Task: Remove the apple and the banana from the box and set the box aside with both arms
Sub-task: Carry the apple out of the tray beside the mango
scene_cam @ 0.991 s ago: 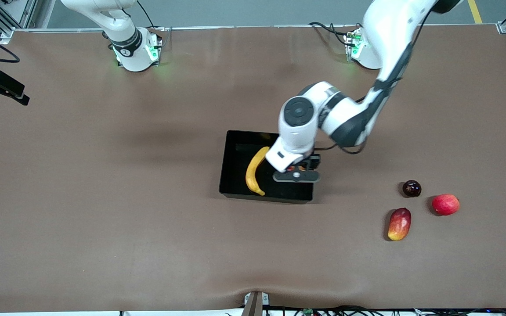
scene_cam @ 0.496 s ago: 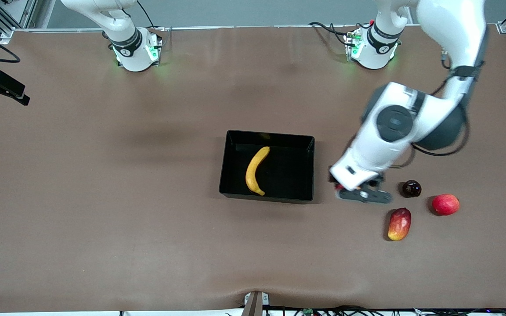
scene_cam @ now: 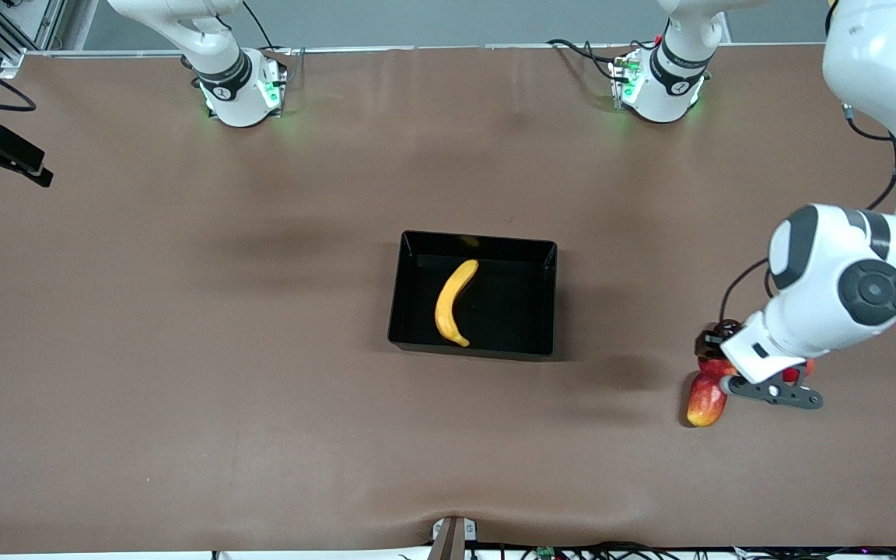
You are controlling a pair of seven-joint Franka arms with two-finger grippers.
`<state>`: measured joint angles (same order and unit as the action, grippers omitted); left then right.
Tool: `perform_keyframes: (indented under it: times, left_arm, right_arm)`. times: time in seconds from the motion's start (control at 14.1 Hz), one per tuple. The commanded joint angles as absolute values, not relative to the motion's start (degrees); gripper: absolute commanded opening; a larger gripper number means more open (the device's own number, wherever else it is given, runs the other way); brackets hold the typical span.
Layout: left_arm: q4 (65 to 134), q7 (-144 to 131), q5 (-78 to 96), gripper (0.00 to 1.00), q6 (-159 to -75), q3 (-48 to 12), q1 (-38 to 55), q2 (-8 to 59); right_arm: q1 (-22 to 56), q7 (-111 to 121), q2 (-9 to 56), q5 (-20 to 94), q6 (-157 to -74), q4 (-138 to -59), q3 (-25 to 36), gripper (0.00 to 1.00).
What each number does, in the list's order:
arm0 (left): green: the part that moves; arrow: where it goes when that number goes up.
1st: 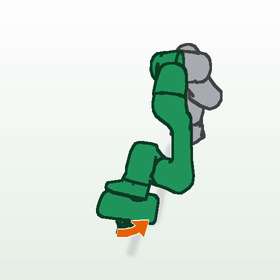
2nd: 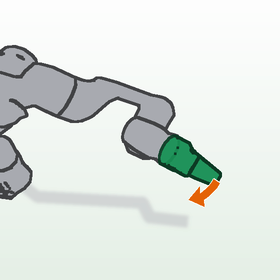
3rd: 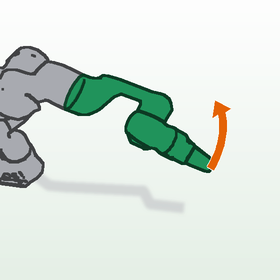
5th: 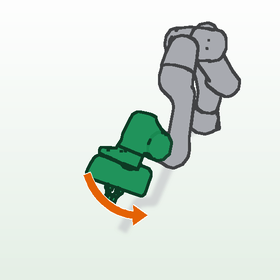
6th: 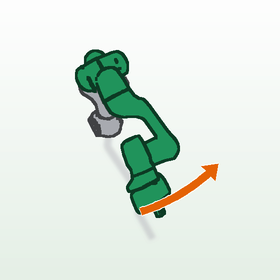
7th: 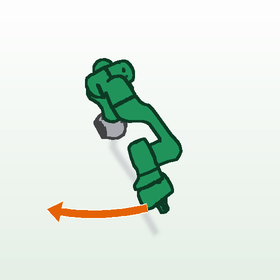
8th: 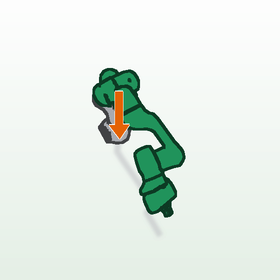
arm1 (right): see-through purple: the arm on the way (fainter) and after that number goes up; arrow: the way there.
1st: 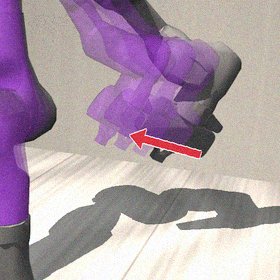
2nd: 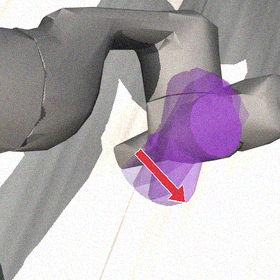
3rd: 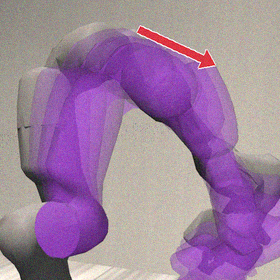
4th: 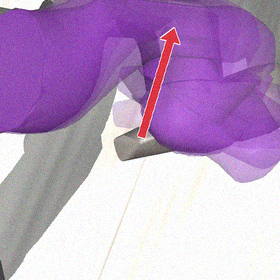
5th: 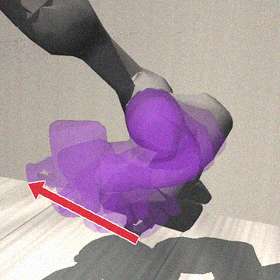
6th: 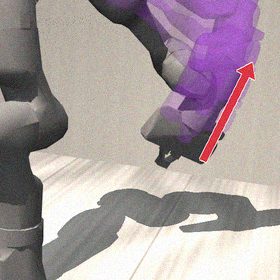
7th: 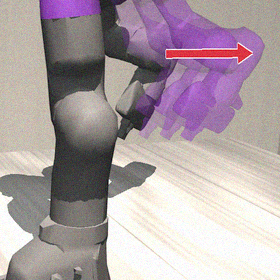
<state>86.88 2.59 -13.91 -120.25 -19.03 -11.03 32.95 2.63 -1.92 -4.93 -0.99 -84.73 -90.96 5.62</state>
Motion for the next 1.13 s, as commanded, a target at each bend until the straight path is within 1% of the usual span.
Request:
perform_keyframes:
  times: [0.0,0.14,0.35,0.5,0.85,0.92,0.99,1.06]
  left_arm:
    - [86.1,8.3,-15.5,0.00,-124.6,-19.2,-14.0,36.1]
    - [85.4,11.4,-17.4,0.00,-128.3,-18.5,-14.6,38.0]
    - [81.0,17.7,-19.2,0.00,-131.1,-15.2,-14.6,42.6]
    - [80.9,20.9,-19.2,0.00,-135.4,-13.1,-14.5,44.8]
    - [80.9,20.0,-17.7,0.00,-136.5,-12.9,-15.0,47.8]
    - [80.9,19.9,-17.6,0.05,-137.2,-12.9,-15.0,48.2]
    - [80.9,19.9,-17.6,0.23,-137.5,-12.9,-15.0,48.4]
    - [80.9,19.9,-17.6,0.54,-137.6,-12.9,-15.1,48.6]
  right_arm:
    - [2.1,-1.9,-4.7,-0.9,-84.7,-90.4,5.2,1.00]
    - [2.2,-1.9,-4.7,-1.0,-84.6,-90.4,5.2,1.00]
    - [2.2,-1.9,-4.7,-1.0,-84.6,-90.4,5.2,1.00]
    - [2.1,-1.9,-4.7,-0.9,-84.6,-90.4,5.2,1.00]
    - [2.1,-1.9,-4.7,-0.9,-84.6,-90.4,5.2,1.00]
    - [2.0,-1.9,-4.6,-0.9,-84.6,-90.4,5.2,1.00]
    - [2.0,-1.9,-4.7,-0.9,-84.6,-90.4,5.2,1.00]
    - [2.2,-1.9,-4.7,-0.9,-84.6,-90.4,5.2,1.00]
